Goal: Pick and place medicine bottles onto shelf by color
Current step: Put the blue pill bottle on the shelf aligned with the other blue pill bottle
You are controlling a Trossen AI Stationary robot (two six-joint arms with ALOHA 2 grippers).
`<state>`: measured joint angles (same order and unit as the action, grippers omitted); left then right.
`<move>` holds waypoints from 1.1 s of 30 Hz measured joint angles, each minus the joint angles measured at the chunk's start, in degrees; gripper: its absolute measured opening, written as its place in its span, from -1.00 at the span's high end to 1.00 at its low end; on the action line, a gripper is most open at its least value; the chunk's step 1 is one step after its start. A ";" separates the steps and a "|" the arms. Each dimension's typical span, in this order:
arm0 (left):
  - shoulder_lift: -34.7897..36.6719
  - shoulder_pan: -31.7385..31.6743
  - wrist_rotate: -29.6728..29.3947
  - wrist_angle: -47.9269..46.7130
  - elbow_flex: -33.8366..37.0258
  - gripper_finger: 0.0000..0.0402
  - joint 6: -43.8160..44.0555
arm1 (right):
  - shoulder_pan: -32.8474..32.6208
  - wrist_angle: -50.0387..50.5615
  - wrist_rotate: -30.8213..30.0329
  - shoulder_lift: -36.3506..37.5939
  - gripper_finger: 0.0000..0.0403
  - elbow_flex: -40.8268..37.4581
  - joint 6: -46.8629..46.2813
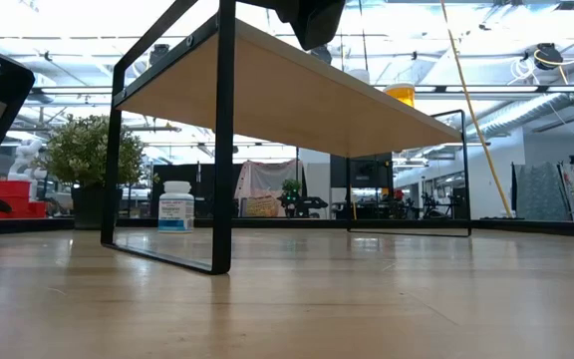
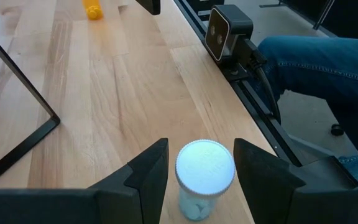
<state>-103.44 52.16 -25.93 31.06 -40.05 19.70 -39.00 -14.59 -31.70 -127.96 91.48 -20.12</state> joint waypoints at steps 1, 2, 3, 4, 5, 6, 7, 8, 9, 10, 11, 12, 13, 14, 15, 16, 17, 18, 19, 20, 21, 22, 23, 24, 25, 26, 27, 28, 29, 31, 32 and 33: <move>0.00 0.00 0.00 0.00 0.00 0.11 0.02 | 0.00 0.00 0.00 0.00 -0.20 0.00 0.00; 0.00 0.00 0.00 0.00 0.00 0.13 0.01 | 0.00 0.00 0.00 0.00 -0.20 0.00 0.00; 0.00 0.00 0.02 0.00 0.00 0.15 0.02 | 0.00 0.00 0.00 0.00 -0.20 0.00 0.00; 0.00 0.00 0.00 0.01 0.00 0.19 0.02 | 0.00 0.00 0.00 0.00 -0.20 0.00 0.00; 0.00 0.00 0.00 -0.01 0.00 0.22 0.02 | 0.00 0.00 0.00 0.00 -0.20 0.00 0.00; 0.00 0.00 0.03 0.00 0.00 0.26 0.02 | 0.00 0.00 0.00 0.00 -0.20 0.00 0.00; 0.00 0.00 0.09 -0.01 0.00 0.30 0.02 | 0.00 0.00 0.00 0.00 -0.20 0.00 0.00; 0.00 0.00 0.39 0.01 0.00 0.33 0.04 | 0.00 0.00 0.00 0.00 -0.20 0.00 0.00; 0.00 0.00 0.42 -0.01 0.00 0.35 0.04 | 0.00 0.00 0.00 0.00 -0.20 0.00 0.00; 0.00 0.00 0.44 0.00 0.00 0.37 0.04 | 0.00 0.00 0.00 0.00 -0.20 0.00 0.00; 0.00 0.00 0.44 -0.01 0.00 0.38 0.04 | 0.00 0.00 0.00 0.00 -0.20 0.00 0.00; 0.00 0.00 0.45 -0.01 0.00 0.38 0.04 | 0.00 0.00 0.00 0.00 -0.20 0.00 0.00; 0.00 0.00 0.45 0.00 0.00 0.38 0.04 | 0.00 0.00 0.00 0.00 -0.20 0.00 0.00; 0.02 0.00 0.46 -0.01 0.00 0.38 0.04 | 0.00 0.00 0.00 0.00 -0.20 0.00 0.00; 0.19 0.00 0.49 -0.04 0.01 0.37 0.04 | 0.00 0.00 -0.01 0.00 -0.20 0.00 0.00; 0.43 0.00 0.52 -0.05 0.04 0.36 0.04 | 0.02 -0.02 -0.02 0.00 -0.20 0.00 0.00; 0.85 -0.02 0.59 -0.04 0.04 0.35 0.04 | 0.02 -0.01 -0.02 0.00 -0.20 0.00 0.00; 1.22 0.00 0.61 -0.01 0.04 0.35 -0.08 | 0.04 -0.04 -0.02 0.00 -0.20 0.00 0.00; 1.72 0.00 0.63 -0.03 0.04 0.34 -0.43 | 0.05 -0.05 -0.04 0.00 -0.20 0.00 -0.05; 2.34 0.00 0.63 -0.06 0.04 0.34 -0.86 | 0.13 -0.09 -0.21 0.00 -0.20 0.00 -0.11; 3.04 0.00 0.63 -0.05 0.04 0.34 -1.32 | 0.21 -0.09 -0.85 0.00 -0.20 0.00 -0.21; 3.86 0.00 0.63 -0.13 0.04 0.34 -1.81 | 0.27 -0.09 -1.55 0.00 -0.20 0.00 -0.50; 4.84 0.00 0.63 -0.73 0.04 0.34 -2.27 | 0.33 -0.13 -1.95 0.00 -0.20 0.00 -0.93; 5.89 0.00 0.63 -1.49 0.04 0.34 -2.76 | 0.39 -0.11 -2.58 0.00 -0.20 0.00 -1.30; 7.05 0.00 0.63 -2.33 0.04 0.34 -3.15 | 0.41 -0.13 -2.82 0.00 -0.20 0.00 -1.55; 8.18 0.00 0.63 -3.20 0.04 0.34 -3.44 | 0.44 -0.30 -2.84 0.00 -0.20 0.00 -1.60; 9.51 0.00 0.63 -4.40 0.04 0.34 -3.92 | 0.46 -0.69 -2.84 0.00 -0.20 0.00 -1.62; 10.78 0.00 0.61 -5.38 0.04 0.34 -4.39 | 0.44 -1.20 -2.86 0.00 -0.20 0.00 -1.56; 12.07 -0.06 0.61 -6.16 0.04 0.34 -4.88 | 0.45 -1.84 -3.07 0.00 -0.20 0.00 -1.53; 14.63 -0.32 0.61 -7.56 0.04 0.34 -6.10 | 0.52 -3.24 -4.60 0.00 -0.20 0.00 -1.53; 15.87 -0.48 0.63 -7.79 0.04 0.34 -6.70 | 0.58 -4.24 -5.69 0.00 -0.20 0.00 -1.52; 17.00 -0.72 0.61 -7.88 0.04 0.34 -7.30 | 0.75 -5.40 -6.69 0.00 -0.20 0.00 -1.50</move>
<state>-86.44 51.44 -25.32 23.18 -40.01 12.41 -38.25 -19.99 -38.39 -127.96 91.48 -21.62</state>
